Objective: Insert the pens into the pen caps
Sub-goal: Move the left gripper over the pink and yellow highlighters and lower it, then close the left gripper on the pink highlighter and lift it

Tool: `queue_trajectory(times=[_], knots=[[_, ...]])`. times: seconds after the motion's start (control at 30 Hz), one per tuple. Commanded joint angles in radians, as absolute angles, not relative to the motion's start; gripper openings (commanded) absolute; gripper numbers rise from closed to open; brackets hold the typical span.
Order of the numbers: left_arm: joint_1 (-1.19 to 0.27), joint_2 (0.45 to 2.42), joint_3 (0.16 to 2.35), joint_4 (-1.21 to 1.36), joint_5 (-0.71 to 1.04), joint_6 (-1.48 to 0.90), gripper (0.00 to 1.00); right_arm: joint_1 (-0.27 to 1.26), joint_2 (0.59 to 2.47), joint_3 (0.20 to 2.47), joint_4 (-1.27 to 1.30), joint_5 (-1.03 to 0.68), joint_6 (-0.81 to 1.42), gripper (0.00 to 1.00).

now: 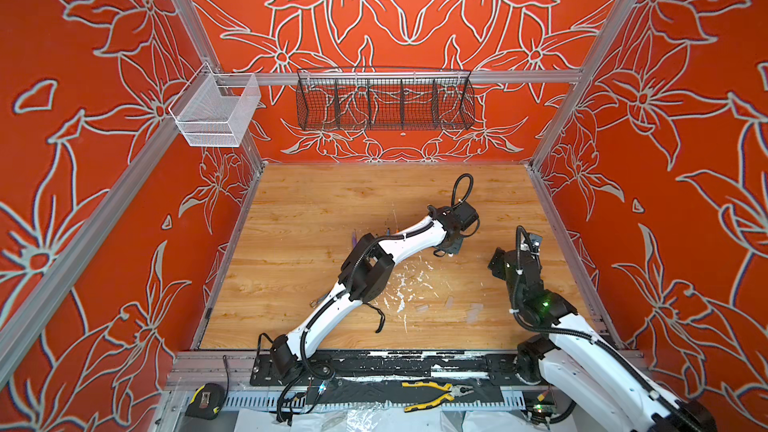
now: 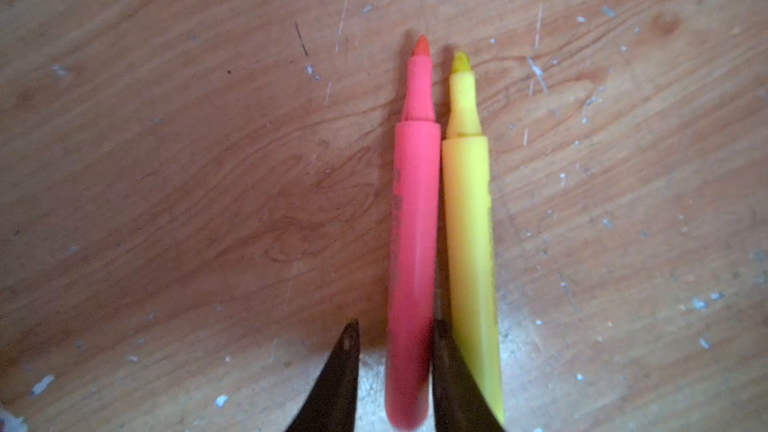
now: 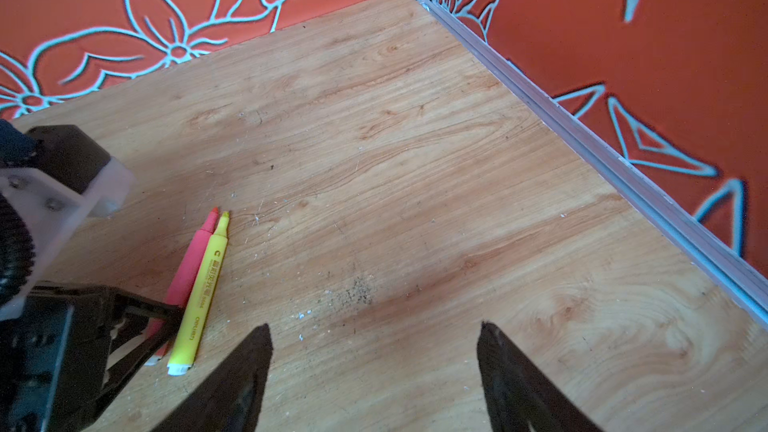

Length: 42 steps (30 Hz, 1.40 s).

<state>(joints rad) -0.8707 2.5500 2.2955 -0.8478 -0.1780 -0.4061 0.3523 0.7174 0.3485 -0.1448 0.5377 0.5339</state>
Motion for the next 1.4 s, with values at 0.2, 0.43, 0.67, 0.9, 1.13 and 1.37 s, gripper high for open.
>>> queue_trajectory(times=[0.2, 0.43, 0.67, 0.9, 1.13, 1.37], knots=[[-0.873, 2.613, 2.339, -0.890, -0.168, -0.385, 0.27, 0.348, 0.705, 0.365, -0.147, 0.538, 0.535, 0.79], [-0.871, 2.622, 2.341, -0.902, -0.133, -0.382, 0.14, 0.346, 0.703, 0.365, -0.148, 0.538, 0.537, 0.79], [-0.854, 2.579, 2.314, -0.879, -0.124, -0.378, 0.05, 0.347, 0.691, 0.359, -0.145, 0.540, 0.537, 0.79], [-0.816, 2.359, 2.148, -0.785, -0.091, -0.339, 0.00, 0.347, 0.681, 0.399, -0.219, 0.535, 0.561, 0.74], [-0.834, 1.892, 1.613, -0.470, -0.097, -0.325, 0.00, 0.349, 0.503, 0.433, -0.294, 0.270, 0.662, 0.73], [-0.868, 1.552, 1.206, -0.200, 0.050, -0.299, 0.00, 0.359, 0.440, 0.400, -0.124, -0.083, 0.835, 0.74]])
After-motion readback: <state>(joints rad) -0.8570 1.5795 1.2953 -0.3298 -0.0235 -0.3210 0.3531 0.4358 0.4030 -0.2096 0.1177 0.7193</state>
